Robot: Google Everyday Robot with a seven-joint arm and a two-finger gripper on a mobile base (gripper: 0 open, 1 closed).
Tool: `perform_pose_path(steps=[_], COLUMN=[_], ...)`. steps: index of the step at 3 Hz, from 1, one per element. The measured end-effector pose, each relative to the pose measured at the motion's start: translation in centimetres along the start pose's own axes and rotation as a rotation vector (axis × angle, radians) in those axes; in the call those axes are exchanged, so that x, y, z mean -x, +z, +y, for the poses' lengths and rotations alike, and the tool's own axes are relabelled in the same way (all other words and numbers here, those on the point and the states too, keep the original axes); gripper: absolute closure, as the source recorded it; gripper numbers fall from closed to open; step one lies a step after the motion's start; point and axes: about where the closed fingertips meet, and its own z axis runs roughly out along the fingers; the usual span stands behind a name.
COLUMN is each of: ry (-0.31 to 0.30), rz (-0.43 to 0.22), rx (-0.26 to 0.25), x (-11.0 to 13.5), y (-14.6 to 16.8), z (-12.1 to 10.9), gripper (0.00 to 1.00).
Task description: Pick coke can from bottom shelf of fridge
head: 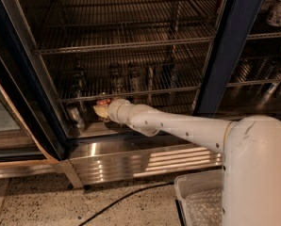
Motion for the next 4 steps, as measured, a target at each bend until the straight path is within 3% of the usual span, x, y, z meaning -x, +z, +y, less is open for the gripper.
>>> perform_pose_path(steps=[1,3,4], ry=[-0.007,-0.036,-0.067], rz=[-0.003,0.074,0.078], rx=[0.024,0.196,0.279], x=[0.1,-5.0,-5.6], y=[0.3,-2.3,-4.6], z=[0.4,4.1,5.7], gripper=[1.00,1.00,1.00])
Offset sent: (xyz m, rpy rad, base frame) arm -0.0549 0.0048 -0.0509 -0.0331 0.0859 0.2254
